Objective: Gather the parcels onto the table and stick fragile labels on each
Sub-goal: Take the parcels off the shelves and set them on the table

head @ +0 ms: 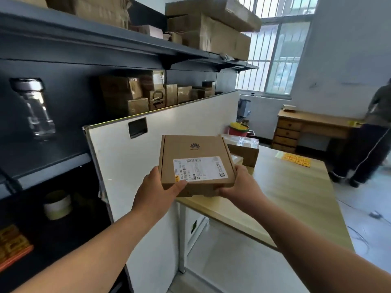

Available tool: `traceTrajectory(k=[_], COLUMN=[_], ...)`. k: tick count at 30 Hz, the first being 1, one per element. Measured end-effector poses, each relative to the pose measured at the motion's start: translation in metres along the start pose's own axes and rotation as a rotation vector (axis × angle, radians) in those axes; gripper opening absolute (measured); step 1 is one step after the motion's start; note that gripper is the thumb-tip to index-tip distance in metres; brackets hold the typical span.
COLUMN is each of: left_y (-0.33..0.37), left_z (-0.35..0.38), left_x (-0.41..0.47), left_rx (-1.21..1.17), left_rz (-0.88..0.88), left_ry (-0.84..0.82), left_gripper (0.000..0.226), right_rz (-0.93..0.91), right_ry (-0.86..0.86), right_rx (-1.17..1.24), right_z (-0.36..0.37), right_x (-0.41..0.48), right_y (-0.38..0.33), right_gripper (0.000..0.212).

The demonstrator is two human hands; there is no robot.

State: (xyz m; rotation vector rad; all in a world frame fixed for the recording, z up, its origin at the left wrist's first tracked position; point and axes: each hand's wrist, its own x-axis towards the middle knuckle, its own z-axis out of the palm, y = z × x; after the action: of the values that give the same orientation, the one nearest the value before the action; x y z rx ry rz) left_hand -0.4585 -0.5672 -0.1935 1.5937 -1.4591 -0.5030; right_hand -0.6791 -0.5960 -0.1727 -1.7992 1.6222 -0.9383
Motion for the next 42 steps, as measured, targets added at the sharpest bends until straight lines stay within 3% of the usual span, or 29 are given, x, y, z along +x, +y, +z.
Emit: traceTrajectory(k=[4, 13, 24, 35, 40, 42], left_y=[-0.02, -0.06, -0.054, -0.008, -0.016, -0.019], left_z=[0.03, 0.082, 0.156, 0.302, 0.364, 0.385], left_x=[0.059, 0.18, 0.296, 0.458, 0.527, 0.549], left_rx=[0.032, 0.117, 0.082, 0.051, 0.079, 0.057], left_rz=[-0.06, -0.18, -0.184, -0.224, -0.264, -0.283], left_ry=[-0.115, -0.355, -0.405, -0.408, -0.418, -0.421], left_gripper=[0.055, 0.08, 0.084, 0.078, 0.096, 0.085], right_rz=[0.076, 0.316, 0.345, 0.321, 0.3, 0.29], right_ry=[-0.001, -0.035, 0.003, 0.032, 0.044, 0.056], right_rx=[-0.051, -0.087, -0.091, -0.012, -0.02, -0.043], right_z=[0.015, 0.054, 0.037, -0.021, -0.029, -0.029], right_x=[0.05, 0.149, 0.268, 0.462, 0.541, 0.567], right_y=[0.023, 0.069, 0.116, 0.207, 0.25, 0.264], right_gripper=[0.062, 0.064, 0.064, 0.066, 0.06, 0.059])
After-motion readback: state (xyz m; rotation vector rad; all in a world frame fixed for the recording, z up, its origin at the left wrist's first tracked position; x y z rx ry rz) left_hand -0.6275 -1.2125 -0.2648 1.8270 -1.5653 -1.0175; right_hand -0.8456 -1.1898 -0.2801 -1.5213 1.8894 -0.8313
